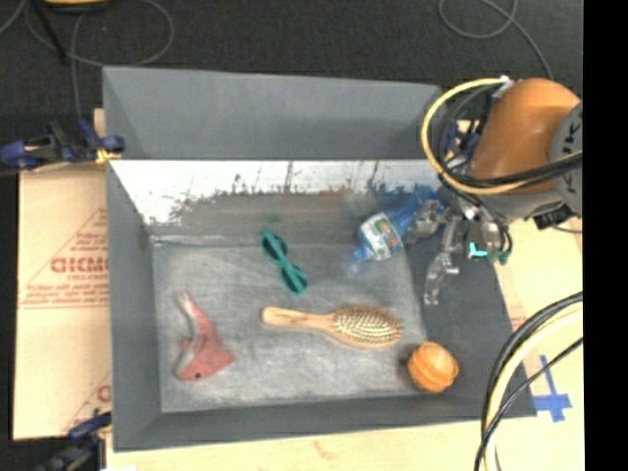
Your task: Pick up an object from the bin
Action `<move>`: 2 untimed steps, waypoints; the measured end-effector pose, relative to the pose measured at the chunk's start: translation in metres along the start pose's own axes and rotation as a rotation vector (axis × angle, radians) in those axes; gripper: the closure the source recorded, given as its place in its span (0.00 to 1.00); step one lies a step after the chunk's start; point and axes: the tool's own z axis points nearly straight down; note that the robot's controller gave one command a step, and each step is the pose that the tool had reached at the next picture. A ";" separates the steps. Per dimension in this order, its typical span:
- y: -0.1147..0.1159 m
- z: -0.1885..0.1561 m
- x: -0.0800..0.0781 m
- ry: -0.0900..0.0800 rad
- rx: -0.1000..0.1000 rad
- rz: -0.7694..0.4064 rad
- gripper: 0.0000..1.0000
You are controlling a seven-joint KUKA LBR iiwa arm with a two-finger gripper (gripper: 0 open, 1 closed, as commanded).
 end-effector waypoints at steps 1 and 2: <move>0.000 -0.005 -0.002 -0.008 0.001 -0.002 0.00; 0.043 0.066 0.024 -0.003 0.003 -0.117 1.00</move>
Offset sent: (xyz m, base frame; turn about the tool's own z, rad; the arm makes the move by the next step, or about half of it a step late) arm -0.0263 0.0465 -0.0711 -0.1173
